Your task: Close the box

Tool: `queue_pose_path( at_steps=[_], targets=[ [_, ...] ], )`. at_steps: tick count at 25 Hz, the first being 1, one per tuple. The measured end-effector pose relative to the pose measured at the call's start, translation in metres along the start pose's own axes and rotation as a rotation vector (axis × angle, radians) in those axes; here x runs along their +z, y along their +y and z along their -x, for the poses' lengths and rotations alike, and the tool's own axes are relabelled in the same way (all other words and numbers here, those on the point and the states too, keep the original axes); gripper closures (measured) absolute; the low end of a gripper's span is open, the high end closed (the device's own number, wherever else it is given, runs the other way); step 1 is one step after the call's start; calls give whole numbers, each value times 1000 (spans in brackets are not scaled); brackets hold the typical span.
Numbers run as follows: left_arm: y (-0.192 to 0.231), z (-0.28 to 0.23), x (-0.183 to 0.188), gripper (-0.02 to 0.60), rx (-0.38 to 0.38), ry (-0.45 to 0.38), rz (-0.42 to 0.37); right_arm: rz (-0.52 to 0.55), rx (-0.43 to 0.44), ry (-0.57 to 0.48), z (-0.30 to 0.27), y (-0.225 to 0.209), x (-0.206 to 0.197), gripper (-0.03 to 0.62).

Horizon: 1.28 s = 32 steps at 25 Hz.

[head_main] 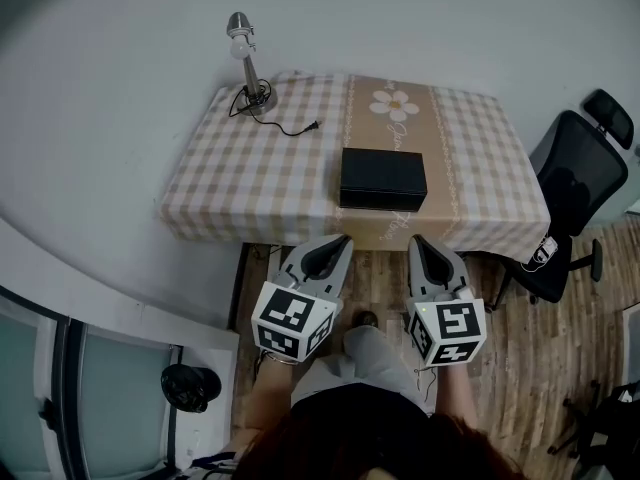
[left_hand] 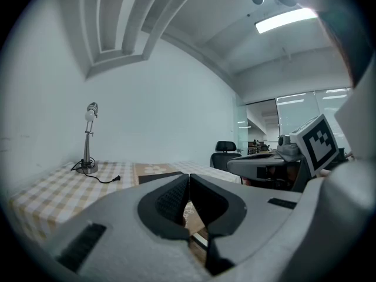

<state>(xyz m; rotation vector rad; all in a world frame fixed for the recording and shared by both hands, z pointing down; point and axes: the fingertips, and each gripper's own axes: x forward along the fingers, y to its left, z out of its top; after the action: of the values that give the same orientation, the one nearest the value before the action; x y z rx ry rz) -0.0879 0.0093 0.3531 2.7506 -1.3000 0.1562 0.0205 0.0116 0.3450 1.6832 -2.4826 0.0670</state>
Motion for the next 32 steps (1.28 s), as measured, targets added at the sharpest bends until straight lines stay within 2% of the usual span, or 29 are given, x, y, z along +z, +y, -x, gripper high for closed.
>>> queue_pose_path(
  at_steps=[15, 32],
  targets=[
    [-13, -1, 19, 554, 19, -35, -8, 40, 6, -18, 10, -3, 13, 577],
    [-47, 24, 18, 554, 75, -16, -11, 54, 51, -27, 47, 0, 16, 577]
  ],
)
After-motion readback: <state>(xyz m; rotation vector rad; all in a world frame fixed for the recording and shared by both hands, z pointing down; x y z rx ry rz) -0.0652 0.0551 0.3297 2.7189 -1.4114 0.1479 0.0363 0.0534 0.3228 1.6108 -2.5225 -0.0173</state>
